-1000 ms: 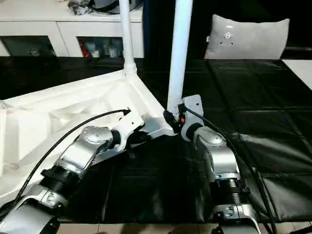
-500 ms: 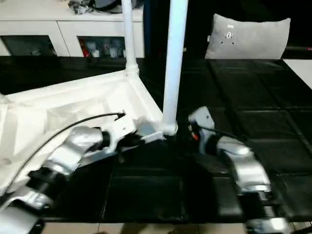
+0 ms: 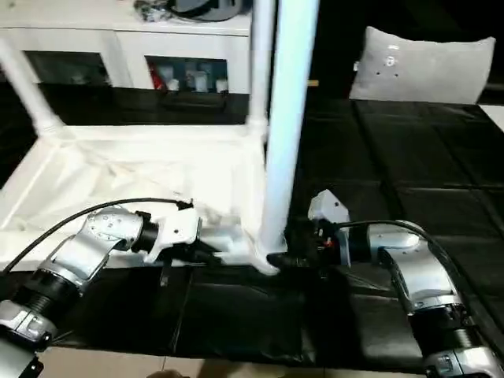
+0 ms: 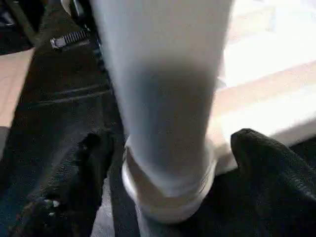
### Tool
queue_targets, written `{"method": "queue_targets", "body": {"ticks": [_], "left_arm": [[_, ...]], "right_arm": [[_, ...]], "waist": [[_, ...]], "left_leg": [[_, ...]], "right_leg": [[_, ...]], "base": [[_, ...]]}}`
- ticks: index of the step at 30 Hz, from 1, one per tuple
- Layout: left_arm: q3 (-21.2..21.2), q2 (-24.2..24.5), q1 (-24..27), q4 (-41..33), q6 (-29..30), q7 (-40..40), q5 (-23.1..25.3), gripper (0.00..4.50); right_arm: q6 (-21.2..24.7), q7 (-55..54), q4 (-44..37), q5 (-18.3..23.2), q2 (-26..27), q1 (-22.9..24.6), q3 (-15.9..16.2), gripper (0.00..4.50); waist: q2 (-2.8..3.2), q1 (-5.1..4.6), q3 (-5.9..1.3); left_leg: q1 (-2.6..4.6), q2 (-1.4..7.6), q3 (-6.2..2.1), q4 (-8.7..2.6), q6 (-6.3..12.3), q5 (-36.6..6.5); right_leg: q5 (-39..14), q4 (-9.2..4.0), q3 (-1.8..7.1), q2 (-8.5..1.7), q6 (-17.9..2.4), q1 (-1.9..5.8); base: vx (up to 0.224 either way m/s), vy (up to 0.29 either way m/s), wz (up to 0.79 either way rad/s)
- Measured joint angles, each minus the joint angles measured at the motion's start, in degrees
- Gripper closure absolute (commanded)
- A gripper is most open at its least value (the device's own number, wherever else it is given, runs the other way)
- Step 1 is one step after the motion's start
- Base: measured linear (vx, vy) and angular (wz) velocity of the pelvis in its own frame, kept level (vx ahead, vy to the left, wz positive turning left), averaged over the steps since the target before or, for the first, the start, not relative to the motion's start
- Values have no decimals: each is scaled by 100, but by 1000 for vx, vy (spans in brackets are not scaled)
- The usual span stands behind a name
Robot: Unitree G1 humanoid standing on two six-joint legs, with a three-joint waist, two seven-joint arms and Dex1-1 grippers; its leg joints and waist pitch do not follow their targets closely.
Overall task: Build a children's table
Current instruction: Rotate leg to tighten
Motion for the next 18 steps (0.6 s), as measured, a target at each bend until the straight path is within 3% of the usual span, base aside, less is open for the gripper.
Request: {"method": "queue_targets", "body": {"ticks": [18], "left_arm": [[-66,82,52,-61,-78,-271,-129,450]], "right_arm": [[310,497,3,241,17,-64,176,200]], "waist": [[-4,39,0]], "left_leg": [[3,0,0,2,-11,-6]], "right_leg": [[0,2,0,-1,0,3]], "base": [[0,0,0]]}}
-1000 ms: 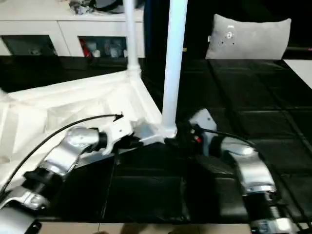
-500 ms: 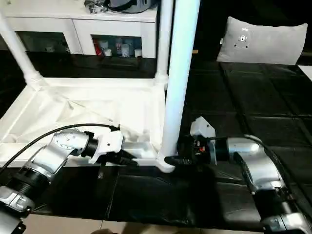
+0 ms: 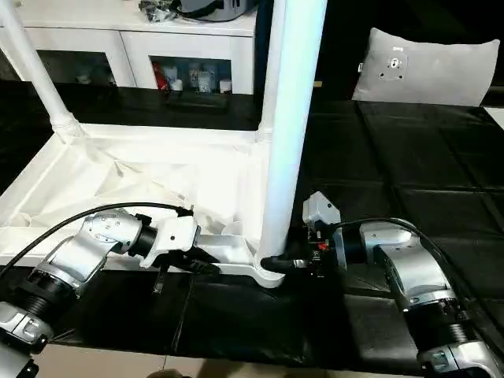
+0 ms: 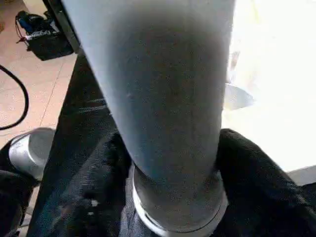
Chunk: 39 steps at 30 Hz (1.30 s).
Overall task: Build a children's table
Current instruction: Rotate leg to tighten
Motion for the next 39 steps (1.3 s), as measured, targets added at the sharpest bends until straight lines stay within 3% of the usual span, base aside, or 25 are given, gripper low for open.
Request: {"method": "queue_targets", "body": {"ticks": [3,8,13,15,18,19,21,22,23,24,31,39], "left_arm": [[3,0,13,-6,10,-2,-19,450],[65,-1,91,-155,240,-20,-108,450],[346,-210,232,-297,1044,505,-123,450],[411,-337,248,-336,1316,786,-67,450],[618,-692,227,-344,1854,1540,115,450],[669,-909,114,-300,2125,1961,241,450],[781,-1377,-20,-161,2534,2610,312,450],[782,-1503,-56,-127,2627,2788,330,450],[766,-1614,-99,-79,2656,2961,370,450],[756,-1647,-115,-56,2649,3042,394,450],[714,-1691,-161,-29,2503,3143,557,450],[458,-1158,-96,-33,1595,2512,549,450]], "right_arm": [[2,4,-9,9,-5,5,0,232],[89,-61,-166,43,38,120,-50,249],[466,-990,-379,-16,442,264,-240,251],[555,-1482,-373,-123,639,253,-344,251],[626,-2730,-111,-436,1332,73,-644,253],[625,-3445,60,-597,1693,-85,-762,253],[614,-4468,357,-801,2110,-334,-933,253],[583,-4683,429,-874,2165,-396,-943,253],[502,-4855,480,-952,2187,-424,-942,198],[446,-4943,517,-958,2210,-429,-942,185],[172,-4977,581,-943,2363,-381,-1086,136],[-94,-3486,181,-632,1421,42,-899,60]], "waist": [[-2,4,0],[-9,-1,-1],[-8,-71,-2],[-11,-128,-3],[-22,-319,-10],[-22,-397,-9],[-21,-452,-9],[-18,-458,-11],[-11,-445,-15],[-8,-426,-17],[-8,-350,-17],[9,-255,-13]], "left_leg": [[0,0,0,0,0,0],[0,1,1,0,0,0],[8,0,6,0,-17,-2],[21,-1,7,1,-20,0],[31,-2,7,4,-34,10],[20,-2,7,11,-39,15],[17,-4,4,13,-39,15],[19,-6,4,12,-38,14],[17,-8,4,11,-37,14],[17,-8,3,6,-37,14],[7,-7,0,-11,-33,11],[-5,-5,-1,-31,-22,9]], "right_leg": [[0,0,0,0,0,0],[-1,1,0,0,1,0],[0,6,4,0,2,18],[-13,3,8,0,24,28],[-14,0,9,1,25,30],[-13,-1,8,0,25,13],[-13,-18,6,0,25,11],[-13,-22,8,0,25,14],[-13,-23,10,-1,25,15],[-12,-23,11,-1,27,15],[15,-17,7,0,27,9],[25,-18,2,3,8,-4]], "base": [[0,0,0],[0,0,0],[0,0,0],[0,0,0],[0,0,0],[0,0,0],[0,0,0],[0,0,0],[0,0,0],[0,0,0],[0,0,0],[0,0,0]]}}
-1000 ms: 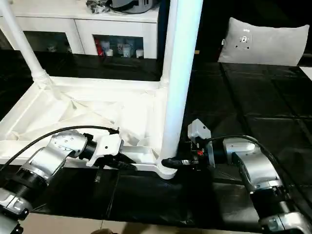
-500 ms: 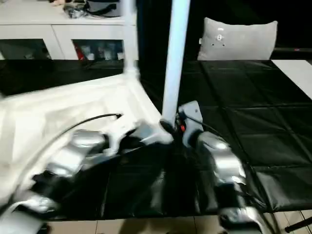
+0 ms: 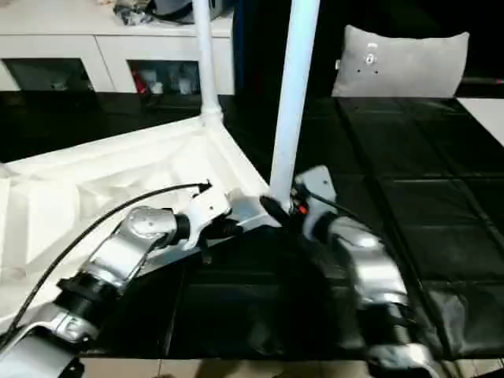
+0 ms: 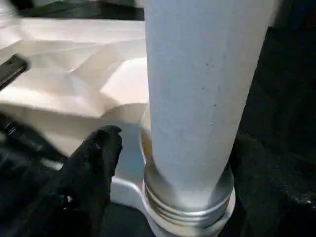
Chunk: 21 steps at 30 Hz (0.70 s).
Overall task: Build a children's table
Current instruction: Rotate leg to tighten
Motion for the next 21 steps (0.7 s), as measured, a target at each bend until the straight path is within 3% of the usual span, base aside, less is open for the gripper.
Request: {"method": "queue_targets", "body": {"ticks": [3,5,10,14,19,21], "left_arm": [[-24,176,11,122,-427,-243,-15,450],[-60,391,26,161,-662,-653,-159,450],[-123,754,118,171,-1134,-1416,-356,450],[-186,793,113,218,-1444,-1749,-414,450],[-284,999,104,291,-1713,-2272,-567,450],[-291,1042,102,304,-1770,-2393,-582,450]], "right_arm": [[-87,592,-25,117,-287,23,23,52],[-186,1047,-17,138,-647,24,144,22],[-317,1815,-9,219,-1093,16,219,22],[-315,2423,-3,378,-1239,-4,326,72],[-315,3138,5,468,-1427,-17,612,106],[-304,3269,8,513,-1428,-17,674,139]], "waist": [[-1,22,0],[-2,35,1],[-6,94,3],[-7,195,4],[-11,233,6],[-12,242,6]], "left_leg": [[-1,0,0,2,-3,-1],[-3,0,0,6,-4,-2],[-3,1,0,6,-4,-3],[-2,1,0,15,9,-4],[-2,3,0,15,9,-4],[0,4,0,18,7,-5]], "right_leg": [[1,0,-1,0,-1,0],[0,-1,0,-1,1,0],[0,-1,0,-1,0,1],[1,-1,0,-2,-1,-1],[0,2,-2,-2,-1,-1],[1,3,-2,-2,-2,-1]], "base": [[0,0,0],[0,0,0],[0,0,0],[0,0,0],[0,0,0],[0,0,0]]}}
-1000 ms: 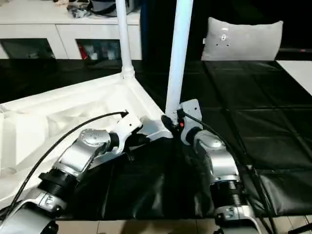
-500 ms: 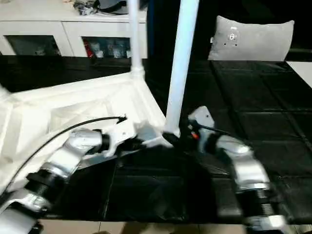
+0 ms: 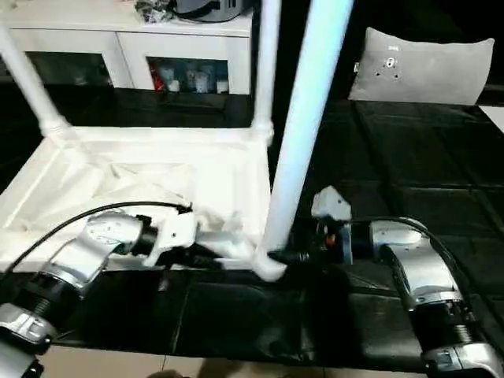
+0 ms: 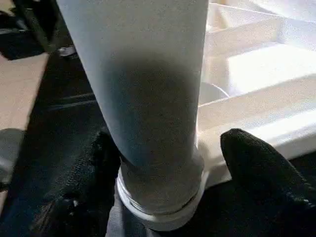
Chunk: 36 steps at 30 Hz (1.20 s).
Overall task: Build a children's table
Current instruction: Rotate leg to tighten
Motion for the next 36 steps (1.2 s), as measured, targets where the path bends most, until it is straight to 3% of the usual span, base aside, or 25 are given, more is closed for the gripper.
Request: {"method": "queue_targets", "body": {"ticks": [3,5,14,20,23,25,31,35,36], "left_arm": [[-27,7,-2,0,-18,-77,-20,450],[-40,11,-11,5,-32,-99,-20,450],[-60,0,-55,108,-147,-127,-28,450],[-42,-5,-54,116,-89,-183,-57,450],[71,-101,-16,24,295,19,-98,450],[179,-192,-13,17,594,327,-46,450],[539,-753,-25,-157,1944,1703,156,450],[614,-1145,-135,-128,2330,2442,343,450],[618,-1233,-158,-107,2376,2592,383,450]], "right_arm": [[18,129,-1,49,20,0,29,148],[22,166,-1,62,46,0,54,180],[23,223,-1,92,69,0,126,247],[84,222,-66,115,69,39,133,255],[231,-125,-191,79,212,115,77,255],[390,-614,-193,-13,409,111,-4,255],[1186,-3272,-44,-523,1650,-262,-454,257],[1234,-4332,238,-704,2088,-539,-583,257],[1157,-4499,325,-716,2190,-563,-649,222]], "waist": [[-3,18,2],[-4,20,2],[-4,36,2],[-5,43,2],[-5,35,2],[-5,-1,1],[-5,-370,1],[-2,-399,-1],[-4,-395,-2]], "left_leg": [[10,0,0,7,-4,-2],[10,0,0,6,-4,-3],[9,1,0,6,-4,-3],[10,1,0,6,-5,-3],[9,1,2,5,-5,-2],[23,1,2,7,-11,1],[34,-2,0,13,-32,15],[29,-4,-1,12,-32,15],[30,-4,-1,11,-32,15]], "right_leg": [[2,0,0,0,-3,0],[2,1,0,0,-3,0],[2,3,0,0,-3,0],[1,5,0,0,-1,0],[1,8,3,0,-1,12],[-12,11,2,0,21,22],[-15,-8,4,0,26,17],[-15,-11,5,0,26,12],[-15,-12,5,0,26,15]], "base": [[0,0,0],[0,0,0],[0,0,0],[0,0,0],[0,0,0],[0,0,0],[0,0,0],[0,0,0],[0,0,0]]}}
